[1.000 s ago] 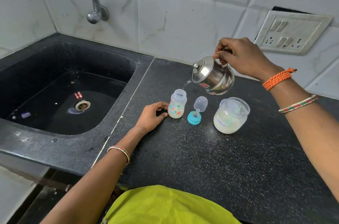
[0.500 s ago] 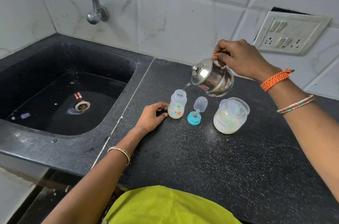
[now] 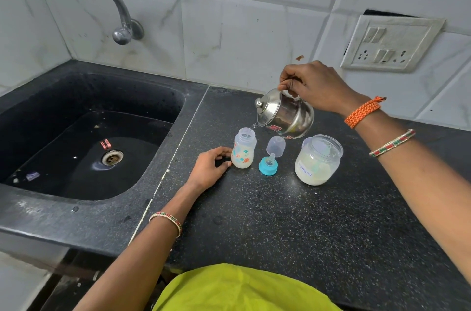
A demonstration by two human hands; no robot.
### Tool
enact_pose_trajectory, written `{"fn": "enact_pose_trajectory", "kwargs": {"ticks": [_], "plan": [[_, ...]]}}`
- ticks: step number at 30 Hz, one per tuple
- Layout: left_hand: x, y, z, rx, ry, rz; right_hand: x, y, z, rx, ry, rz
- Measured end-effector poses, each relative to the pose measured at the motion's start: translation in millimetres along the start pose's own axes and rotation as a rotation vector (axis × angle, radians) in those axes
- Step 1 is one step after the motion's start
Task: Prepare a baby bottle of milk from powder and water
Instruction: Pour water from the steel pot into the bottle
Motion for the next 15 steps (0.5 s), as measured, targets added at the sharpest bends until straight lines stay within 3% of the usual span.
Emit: {"fn": "enact_pose_trajectory", "kwargs": {"ticks": [15], "plan": [[0.3, 1.1, -1.0, -0.005, 0.005, 0.001, -3.2, 2.0, 0.4, 0.02, 0.009, -0.006]]}}
Point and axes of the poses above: each hand's wrist, its own z-axis towards the middle knuckle, its own x-axis out of the back of the hand, y = z × x, the point moved 6 cm from there along z, towards the middle knuckle, and after that the axes turned 8 degrees about x, right-handed, at the moved point
